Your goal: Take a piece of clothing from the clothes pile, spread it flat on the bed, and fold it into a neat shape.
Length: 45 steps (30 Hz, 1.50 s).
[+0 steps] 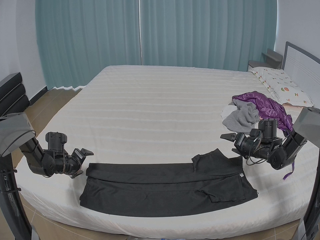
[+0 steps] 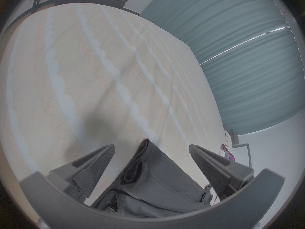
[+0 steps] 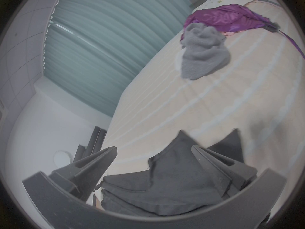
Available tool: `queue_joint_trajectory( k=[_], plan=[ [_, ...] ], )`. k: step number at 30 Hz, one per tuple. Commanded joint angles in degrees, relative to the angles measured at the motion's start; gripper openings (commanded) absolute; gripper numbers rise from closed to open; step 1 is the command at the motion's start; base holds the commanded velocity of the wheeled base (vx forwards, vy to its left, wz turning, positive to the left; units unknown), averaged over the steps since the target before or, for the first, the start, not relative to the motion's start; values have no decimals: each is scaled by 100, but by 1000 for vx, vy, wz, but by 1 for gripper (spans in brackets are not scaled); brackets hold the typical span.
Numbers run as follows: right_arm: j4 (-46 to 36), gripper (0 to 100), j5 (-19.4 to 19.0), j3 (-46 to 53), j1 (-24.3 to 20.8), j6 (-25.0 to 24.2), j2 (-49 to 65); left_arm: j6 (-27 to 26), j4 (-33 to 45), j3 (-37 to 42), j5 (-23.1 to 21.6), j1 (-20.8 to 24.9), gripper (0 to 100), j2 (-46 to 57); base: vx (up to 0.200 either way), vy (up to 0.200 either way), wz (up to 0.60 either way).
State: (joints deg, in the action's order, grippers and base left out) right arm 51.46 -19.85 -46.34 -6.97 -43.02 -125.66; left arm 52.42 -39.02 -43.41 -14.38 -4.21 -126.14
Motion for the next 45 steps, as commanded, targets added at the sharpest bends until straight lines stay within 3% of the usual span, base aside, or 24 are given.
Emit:
queue_joint_trajectory(
  k=[1, 24, 35, 45],
  plan=[
    [-57, 100, -54, -86, -340, -13, 59, 23, -193, 228, -91, -19, 100, 116, 0, 0, 0],
    [-101, 100, -46, -60, -67, 66, -512, 14, -448, 395, -64, -1, 100, 116, 0, 0, 0],
    [-74, 100, -46, -51, 117, 470, -855, 5, -457, 395, -64, -1, 100, 116, 0, 0, 0],
    [-22, 100, -46, -112, 161, 532, -978, -4, -466, 421, -64, -1, 100, 116, 0, 0, 0]
  ],
)
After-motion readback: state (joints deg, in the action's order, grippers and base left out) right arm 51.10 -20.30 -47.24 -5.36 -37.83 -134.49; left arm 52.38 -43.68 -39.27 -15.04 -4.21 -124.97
